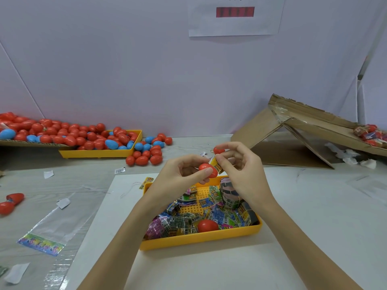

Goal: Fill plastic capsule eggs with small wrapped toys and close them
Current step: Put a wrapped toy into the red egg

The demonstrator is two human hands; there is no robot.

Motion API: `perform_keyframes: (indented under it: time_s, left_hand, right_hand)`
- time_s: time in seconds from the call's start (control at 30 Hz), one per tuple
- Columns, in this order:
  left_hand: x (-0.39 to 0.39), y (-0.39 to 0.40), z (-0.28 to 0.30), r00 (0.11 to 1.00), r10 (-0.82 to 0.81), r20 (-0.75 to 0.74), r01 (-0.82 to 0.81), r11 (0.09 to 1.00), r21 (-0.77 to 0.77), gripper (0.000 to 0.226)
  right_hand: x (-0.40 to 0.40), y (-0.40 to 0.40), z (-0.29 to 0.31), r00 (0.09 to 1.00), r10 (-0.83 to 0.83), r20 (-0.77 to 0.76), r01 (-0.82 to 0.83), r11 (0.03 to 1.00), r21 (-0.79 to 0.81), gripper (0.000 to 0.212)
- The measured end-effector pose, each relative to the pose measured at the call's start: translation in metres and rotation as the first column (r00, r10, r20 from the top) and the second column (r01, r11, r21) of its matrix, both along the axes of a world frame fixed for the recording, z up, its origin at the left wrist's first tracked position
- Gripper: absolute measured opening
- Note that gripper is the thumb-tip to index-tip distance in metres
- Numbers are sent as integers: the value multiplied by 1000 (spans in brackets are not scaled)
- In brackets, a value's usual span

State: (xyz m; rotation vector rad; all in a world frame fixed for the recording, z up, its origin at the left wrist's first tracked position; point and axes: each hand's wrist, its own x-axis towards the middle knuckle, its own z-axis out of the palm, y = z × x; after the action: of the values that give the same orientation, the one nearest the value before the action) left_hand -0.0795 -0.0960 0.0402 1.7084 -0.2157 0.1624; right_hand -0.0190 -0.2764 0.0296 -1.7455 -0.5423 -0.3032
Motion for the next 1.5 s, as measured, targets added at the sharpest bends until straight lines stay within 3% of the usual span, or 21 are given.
perform_keyframes:
  time_s: [0.5,0.73,1.13,1.4,1.5]
  left_hand:
    - [-1,0,1,1000,-5,-25,5,1000,-3,26]
    - [0,1,0,1000,5,-11,-5,1000,-1,35]
    - [2,5,-2,999,36,2,-36,999,31,24]
    - [4,6,-4,999,41,22,-42,998,46,23]
    - [6,7,-4,997,78,25,-79,996,49,13]
  right_hand:
    - [1,-2,-1,999,22,-45,-21,1000,5,16]
    - [0,-2,0,996,47,-78,-45,998,37,16]
    - [0,0,1,998,31,-57,-30,999,23,13]
    - [-2,0,0,980,133,-146,-128,991,45,9]
    - [-1,-2,-1,973,129,-192,-113,989,91,13]
